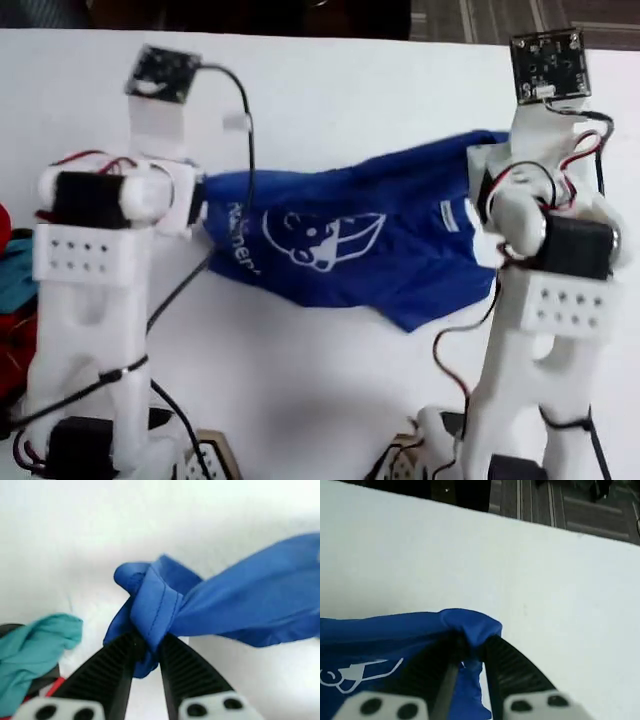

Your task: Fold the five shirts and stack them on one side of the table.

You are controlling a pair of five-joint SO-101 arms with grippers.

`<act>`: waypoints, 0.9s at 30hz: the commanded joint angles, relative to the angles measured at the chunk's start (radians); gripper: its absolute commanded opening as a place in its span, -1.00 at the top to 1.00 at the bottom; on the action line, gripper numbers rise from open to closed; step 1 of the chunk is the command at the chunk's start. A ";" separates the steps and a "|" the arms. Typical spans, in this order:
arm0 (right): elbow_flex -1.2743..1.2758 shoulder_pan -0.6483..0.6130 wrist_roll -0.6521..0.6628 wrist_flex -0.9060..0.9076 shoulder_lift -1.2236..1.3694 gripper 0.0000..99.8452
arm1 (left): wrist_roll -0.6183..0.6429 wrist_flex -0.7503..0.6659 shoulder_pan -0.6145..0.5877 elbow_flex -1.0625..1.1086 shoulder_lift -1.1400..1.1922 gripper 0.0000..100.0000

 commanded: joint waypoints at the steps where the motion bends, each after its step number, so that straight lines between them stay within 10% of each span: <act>1: -0.086 -0.027 -0.015 0.018 -0.076 0.96 | 0.000 0.064 -0.009 -0.186 -0.020 0.95; 17: -0.351 0.058 -0.008 0.012 -0.219 0.96 | 0.000 0.135 -0.012 -0.588 -0.021 0.95; 27: -0.531 0.053 -0.015 0.122 -0.231 0.96 | -0.006 0.138 -0.012 -0.464 -0.264 0.95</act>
